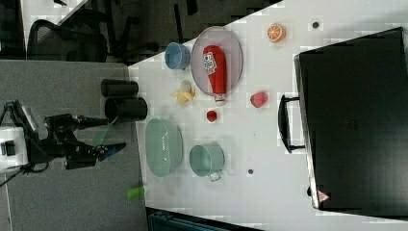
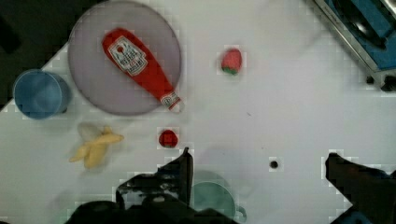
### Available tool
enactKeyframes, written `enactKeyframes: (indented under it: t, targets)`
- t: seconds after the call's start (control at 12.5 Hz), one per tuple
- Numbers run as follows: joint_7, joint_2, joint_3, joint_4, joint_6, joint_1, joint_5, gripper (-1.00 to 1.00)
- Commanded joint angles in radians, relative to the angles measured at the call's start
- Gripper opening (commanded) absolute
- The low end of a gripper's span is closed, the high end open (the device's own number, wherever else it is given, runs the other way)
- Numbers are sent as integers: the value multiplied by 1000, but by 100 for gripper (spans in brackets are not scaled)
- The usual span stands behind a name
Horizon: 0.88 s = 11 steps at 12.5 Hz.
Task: Pick ketchup from plate and place it on table.
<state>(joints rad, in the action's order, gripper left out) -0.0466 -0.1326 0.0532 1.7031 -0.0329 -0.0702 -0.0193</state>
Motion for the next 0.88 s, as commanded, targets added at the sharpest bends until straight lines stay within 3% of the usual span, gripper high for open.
enactKeyframes:
  t: [0.08, 0.48, 0.88]
  targets:
    - [26, 126, 8, 24, -29, -6, -3, 100]
    - [-23, 305, 39, 23, -184, -1, -2, 100]
    - [-274, 504, 48, 18, -391, 18, 0, 100]
